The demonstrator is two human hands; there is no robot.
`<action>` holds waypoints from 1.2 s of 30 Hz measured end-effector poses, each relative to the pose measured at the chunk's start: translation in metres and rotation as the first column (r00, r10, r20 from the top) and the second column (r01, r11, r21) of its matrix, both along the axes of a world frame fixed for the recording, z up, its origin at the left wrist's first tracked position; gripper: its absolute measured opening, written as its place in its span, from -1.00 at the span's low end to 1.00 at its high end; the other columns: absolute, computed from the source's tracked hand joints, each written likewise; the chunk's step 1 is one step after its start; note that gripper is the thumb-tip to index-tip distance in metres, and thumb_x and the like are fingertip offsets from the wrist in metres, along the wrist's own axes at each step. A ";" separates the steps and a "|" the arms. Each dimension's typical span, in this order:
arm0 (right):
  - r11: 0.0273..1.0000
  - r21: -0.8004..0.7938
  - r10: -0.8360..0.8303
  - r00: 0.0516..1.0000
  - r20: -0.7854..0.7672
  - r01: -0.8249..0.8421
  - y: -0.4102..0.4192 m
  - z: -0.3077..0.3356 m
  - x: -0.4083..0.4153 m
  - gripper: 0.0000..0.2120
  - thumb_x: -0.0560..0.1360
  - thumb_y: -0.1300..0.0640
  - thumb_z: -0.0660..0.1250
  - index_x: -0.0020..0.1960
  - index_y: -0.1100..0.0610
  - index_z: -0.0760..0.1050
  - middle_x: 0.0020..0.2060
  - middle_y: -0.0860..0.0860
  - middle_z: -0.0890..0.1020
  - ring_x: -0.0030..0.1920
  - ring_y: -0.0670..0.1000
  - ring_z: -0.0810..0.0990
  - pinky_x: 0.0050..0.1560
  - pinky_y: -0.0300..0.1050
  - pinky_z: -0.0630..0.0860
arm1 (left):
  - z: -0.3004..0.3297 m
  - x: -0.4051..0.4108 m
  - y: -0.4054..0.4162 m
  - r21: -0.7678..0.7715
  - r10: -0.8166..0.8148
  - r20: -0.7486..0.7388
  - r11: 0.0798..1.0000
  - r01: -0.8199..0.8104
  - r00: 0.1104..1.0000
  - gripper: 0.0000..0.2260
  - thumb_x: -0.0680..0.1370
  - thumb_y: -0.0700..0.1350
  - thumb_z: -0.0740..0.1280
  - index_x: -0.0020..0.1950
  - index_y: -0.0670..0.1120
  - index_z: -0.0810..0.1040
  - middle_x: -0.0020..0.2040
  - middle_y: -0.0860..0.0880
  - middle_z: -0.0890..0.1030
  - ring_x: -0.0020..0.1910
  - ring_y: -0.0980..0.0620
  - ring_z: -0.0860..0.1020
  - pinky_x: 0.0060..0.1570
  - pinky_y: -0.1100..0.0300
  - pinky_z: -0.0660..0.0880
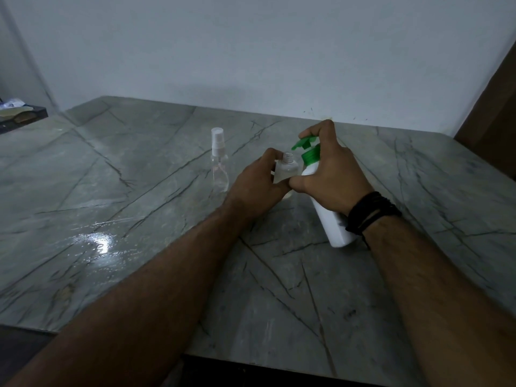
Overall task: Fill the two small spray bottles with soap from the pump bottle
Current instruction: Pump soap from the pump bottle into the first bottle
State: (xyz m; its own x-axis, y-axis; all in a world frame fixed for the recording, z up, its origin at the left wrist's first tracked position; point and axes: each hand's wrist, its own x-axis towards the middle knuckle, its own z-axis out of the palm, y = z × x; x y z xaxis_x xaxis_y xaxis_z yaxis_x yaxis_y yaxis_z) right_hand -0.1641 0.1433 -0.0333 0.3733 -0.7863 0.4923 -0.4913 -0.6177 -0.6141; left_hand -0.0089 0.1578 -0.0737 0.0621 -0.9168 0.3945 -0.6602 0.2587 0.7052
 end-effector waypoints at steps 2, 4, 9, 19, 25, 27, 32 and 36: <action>1.000 0.005 0.001 1.000 -0.011 -0.001 0.000 0.000 0.000 -0.35 0.25 0.17 0.56 0.21 0.02 0.29 -0.02 -0.01 0.60 -0.13 -0.03 0.62 -0.07 -0.01 0.62 | 0.000 0.000 0.000 -0.001 -0.002 -0.002 1.000 0.002 1.000 -0.57 0.51 0.03 0.42 0.31 -0.04 0.37 0.24 -0.05 0.57 0.07 0.01 0.59 0.01 0.08 0.59; 1.000 0.006 0.001 1.000 -0.019 -0.001 0.001 0.000 0.000 -0.35 0.25 0.17 0.56 0.22 0.02 0.29 -0.02 -0.01 0.60 -0.13 -0.04 0.62 -0.06 -0.02 0.62 | 0.000 0.000 0.000 -0.007 0.001 -0.010 1.000 -0.001 1.000 -0.57 0.51 0.04 0.42 0.30 -0.03 0.38 0.23 -0.05 0.58 0.05 0.01 0.59 0.01 0.06 0.60; 1.000 -0.001 0.015 1.000 -0.015 -0.015 0.002 0.000 0.000 -0.30 0.25 0.15 0.55 0.28 -0.05 0.28 0.00 -0.05 0.61 -0.12 -0.06 0.63 -0.05 -0.05 0.62 | -0.001 0.000 0.001 -0.013 0.002 -0.013 1.000 -0.002 1.000 -0.57 0.51 0.04 0.42 0.30 -0.04 0.39 0.20 -0.04 0.59 0.03 0.01 0.60 0.00 0.04 0.61; 1.000 -0.004 0.015 1.000 -0.015 -0.016 0.002 -0.001 0.001 -0.33 0.26 0.16 0.55 0.24 -0.04 0.29 -0.01 -0.05 0.60 -0.12 -0.06 0.63 -0.05 -0.06 0.62 | 0.001 0.000 0.001 -0.009 -0.001 0.004 1.000 0.001 1.000 -0.56 0.50 0.03 0.42 0.30 -0.05 0.39 0.22 -0.06 0.58 0.05 0.01 0.58 0.01 0.07 0.60; 1.000 0.019 0.026 0.999 -0.027 -0.025 0.002 0.001 -0.001 -0.35 0.24 0.16 0.55 0.22 -0.03 0.31 -0.04 -0.04 0.60 -0.14 -0.02 0.63 -0.08 0.02 0.63 | 0.000 0.000 -0.001 -0.011 -0.001 -0.001 1.000 0.001 1.000 -0.55 0.49 0.02 0.44 0.30 -0.05 0.39 0.21 -0.07 0.59 0.05 -0.01 0.60 -0.01 0.04 0.61; 1.000 0.019 0.016 0.999 -0.033 -0.016 0.002 0.000 0.000 -0.37 0.25 0.15 0.55 0.20 -0.03 0.30 -0.06 -0.04 0.60 -0.17 -0.02 0.63 -0.10 0.04 0.63 | 0.000 0.000 0.000 -0.008 0.002 0.002 1.000 -0.002 1.000 -0.55 0.49 0.03 0.44 0.30 -0.05 0.39 0.20 -0.06 0.59 0.04 0.00 0.59 -0.03 0.05 0.60; 1.000 -0.002 0.003 1.000 -0.020 -0.003 0.003 -0.001 0.000 -0.31 0.24 0.14 0.55 0.26 -0.04 0.29 -0.02 -0.03 0.61 -0.15 -0.03 0.64 -0.07 0.00 0.63 | -0.001 0.000 0.000 -0.018 0.001 0.002 1.000 -0.001 1.000 -0.57 0.50 0.01 0.43 0.29 -0.04 0.39 0.19 -0.05 0.60 0.00 0.03 0.59 -0.03 0.09 0.59; 1.000 0.021 0.002 1.000 -0.023 -0.002 0.001 -0.001 0.001 -0.32 0.17 0.04 0.49 0.22 -0.08 0.30 -0.01 -0.02 0.61 -0.11 0.03 0.63 -0.06 0.07 0.63 | -0.001 0.000 -0.001 -0.012 0.006 0.001 1.000 -0.006 1.000 -0.57 0.50 0.01 0.43 0.29 -0.05 0.39 0.20 -0.06 0.59 0.03 0.00 0.60 -0.02 0.10 0.59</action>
State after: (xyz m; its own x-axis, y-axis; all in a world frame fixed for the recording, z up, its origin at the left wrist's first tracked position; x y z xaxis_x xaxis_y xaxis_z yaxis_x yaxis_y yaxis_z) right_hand -0.1633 0.1446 -0.0343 0.3862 -0.7954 0.4672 -0.5043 -0.6061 -0.6150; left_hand -0.0085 0.1570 -0.0744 0.0676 -0.9115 0.4056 -0.6624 0.2630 0.7014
